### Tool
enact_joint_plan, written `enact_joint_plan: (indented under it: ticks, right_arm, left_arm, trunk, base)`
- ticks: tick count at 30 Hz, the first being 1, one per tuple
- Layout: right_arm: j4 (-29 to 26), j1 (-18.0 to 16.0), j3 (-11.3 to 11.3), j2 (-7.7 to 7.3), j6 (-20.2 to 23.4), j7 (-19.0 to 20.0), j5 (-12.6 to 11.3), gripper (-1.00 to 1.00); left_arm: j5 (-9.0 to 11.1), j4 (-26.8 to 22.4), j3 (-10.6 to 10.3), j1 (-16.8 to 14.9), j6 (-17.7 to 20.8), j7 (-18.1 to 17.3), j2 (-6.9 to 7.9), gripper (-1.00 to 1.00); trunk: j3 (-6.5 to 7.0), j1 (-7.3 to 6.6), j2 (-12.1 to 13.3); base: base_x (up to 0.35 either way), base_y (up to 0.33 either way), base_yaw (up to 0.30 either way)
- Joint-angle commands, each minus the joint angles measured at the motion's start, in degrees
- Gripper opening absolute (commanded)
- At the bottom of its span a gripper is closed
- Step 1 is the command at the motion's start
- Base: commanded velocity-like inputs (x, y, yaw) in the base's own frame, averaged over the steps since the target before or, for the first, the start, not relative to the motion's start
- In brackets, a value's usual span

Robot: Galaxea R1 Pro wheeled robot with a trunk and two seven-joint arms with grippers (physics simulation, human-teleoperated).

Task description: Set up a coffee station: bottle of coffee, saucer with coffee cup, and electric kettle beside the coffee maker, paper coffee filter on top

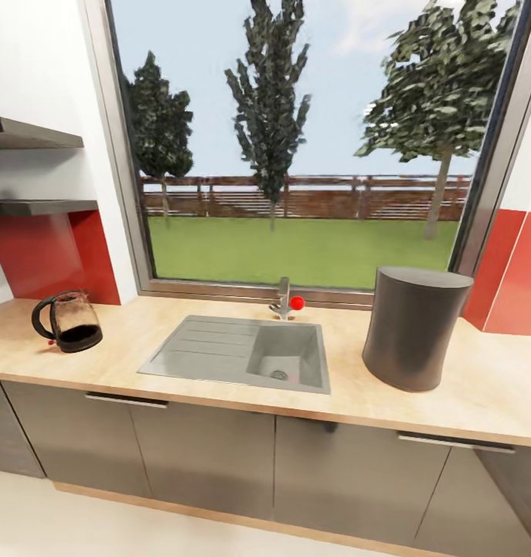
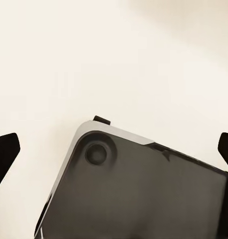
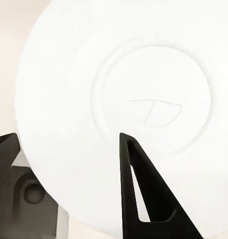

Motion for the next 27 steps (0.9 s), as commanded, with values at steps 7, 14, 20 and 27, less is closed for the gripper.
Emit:
enact_joint_plan:
  ticks: [7,14,20,27]
  right_arm:
    - [-0.22,-0.09,-0.13,0.23,-0.61,1.16,0.95,-1.0]
    - [-22.63,-0.1,-0.19,7.01,15.06,0.78,0.87,-1.0]
    - [-37.27,-0.1,-0.23,9.08,21.54,0.62,0.65,-1.0]
    - [-58.32,-0.1,-0.2,11.16,37.76,0.9,0.29,-1.0]
  left_arm:
    - [0.46,0.04,0.55,-0.01,-0.09,-0.08,0.27,1.0]
    - [0.62,-0.04,0.7,-0.01,-0.07,-0.08,0.27,1.0]
    - [0.66,-0.04,0.84,-0.01,-0.07,-0.08,0.32,1.0]
    - [0.6,-0.04,0.86,-0.01,0.08,-0.08,0.36,1.0]
  trunk:
    - [-0.02,0.02,-0.05]
    - [-0.02,0.02,-0.05]
    - [-0.02,0.02,-0.05]
    - [-0.02,0.02,-0.05]
  base:
    - [0.0,0.02,0.0]
    - [0.0,0.0,0.0]
    - [0.0,0.0,0.0]
    - [0.0,0.0,0.0]
